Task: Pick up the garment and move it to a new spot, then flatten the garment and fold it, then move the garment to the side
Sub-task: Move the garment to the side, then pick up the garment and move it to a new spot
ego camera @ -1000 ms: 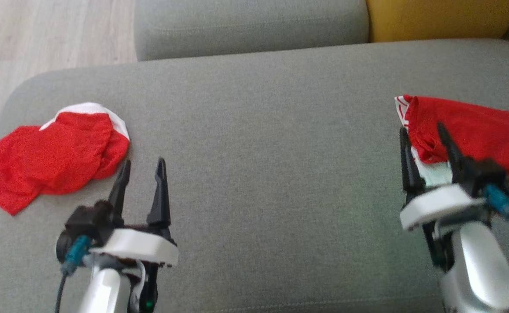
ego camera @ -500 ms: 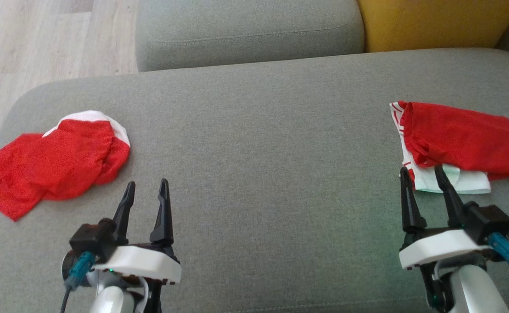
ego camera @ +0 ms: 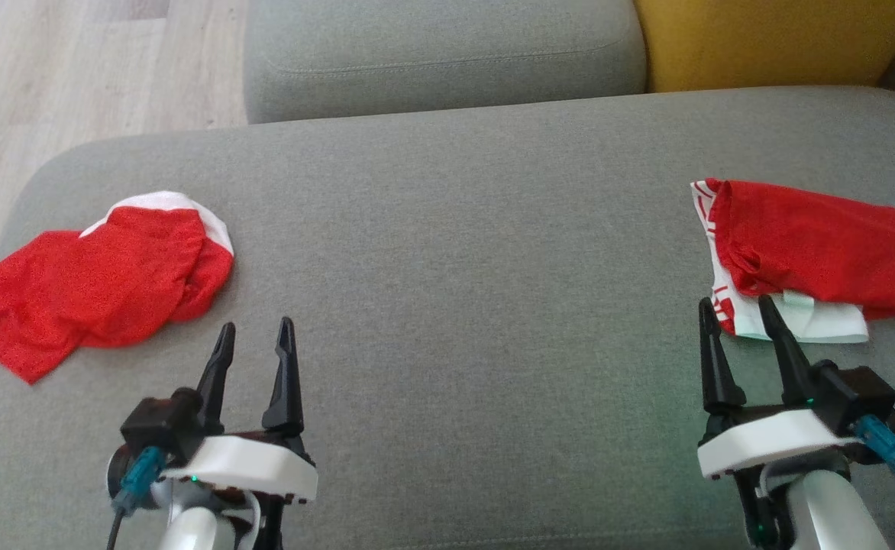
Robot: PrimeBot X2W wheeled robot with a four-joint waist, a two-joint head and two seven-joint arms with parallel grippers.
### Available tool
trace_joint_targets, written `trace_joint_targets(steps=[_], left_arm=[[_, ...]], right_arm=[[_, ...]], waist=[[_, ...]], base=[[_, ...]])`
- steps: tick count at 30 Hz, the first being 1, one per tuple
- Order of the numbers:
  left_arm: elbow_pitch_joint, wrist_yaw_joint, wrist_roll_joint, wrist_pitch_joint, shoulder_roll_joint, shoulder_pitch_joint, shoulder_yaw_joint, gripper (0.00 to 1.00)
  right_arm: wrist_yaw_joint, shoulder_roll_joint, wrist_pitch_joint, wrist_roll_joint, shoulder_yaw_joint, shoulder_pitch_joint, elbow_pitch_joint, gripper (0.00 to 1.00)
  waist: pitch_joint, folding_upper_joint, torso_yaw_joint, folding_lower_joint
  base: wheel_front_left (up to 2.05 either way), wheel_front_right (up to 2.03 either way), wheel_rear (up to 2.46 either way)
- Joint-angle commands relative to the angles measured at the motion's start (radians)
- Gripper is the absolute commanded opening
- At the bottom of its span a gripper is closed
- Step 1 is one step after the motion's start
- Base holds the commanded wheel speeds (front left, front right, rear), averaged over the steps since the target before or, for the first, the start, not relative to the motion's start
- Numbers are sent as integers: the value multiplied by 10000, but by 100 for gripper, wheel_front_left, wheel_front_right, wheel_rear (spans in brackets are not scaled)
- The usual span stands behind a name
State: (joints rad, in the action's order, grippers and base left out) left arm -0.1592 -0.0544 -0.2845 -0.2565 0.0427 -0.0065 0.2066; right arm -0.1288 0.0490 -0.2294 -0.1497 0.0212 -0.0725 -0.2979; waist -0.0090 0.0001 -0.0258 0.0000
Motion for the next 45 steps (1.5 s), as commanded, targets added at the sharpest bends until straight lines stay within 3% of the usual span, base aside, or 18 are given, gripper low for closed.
trace_joint_targets(steps=[1, 11, 19, 32, 45], left_arm=[[383, -55, -71, -53, 75, -383, -379, 100], [351, -99, -81, -53, 75, -522, -367, 100], [404, -57, 119, -53, 75, -388, -999, 100], [382, 186, 327, -53, 75, -244, -1622, 100], [588, 139, 152, -53, 75, -143, -1946, 100]], right_arm=[[-19, 13, -137, -81, 208, -263, 366, 100], [-19, 13, -105, -222, 430, -95, 323, 100], [-19, 13, -47, -417, 868, 40, 321, 100], [-19, 13, -111, -774, 1198, 151, 49, 100], [-19, 12, -132, -746, 1383, 56, -36, 100]], waist=[[5, -1, 84, 0], [-63, -1, 1410, 0], [-202, -1, 2887, 0], [-325, -1, 4446, 0], [-124, -1, 4706, 0]], base=[[0, 0, 0], [0, 0, 0], [0, 0, 0], [0, 0, 0], [0, 0, 0]])
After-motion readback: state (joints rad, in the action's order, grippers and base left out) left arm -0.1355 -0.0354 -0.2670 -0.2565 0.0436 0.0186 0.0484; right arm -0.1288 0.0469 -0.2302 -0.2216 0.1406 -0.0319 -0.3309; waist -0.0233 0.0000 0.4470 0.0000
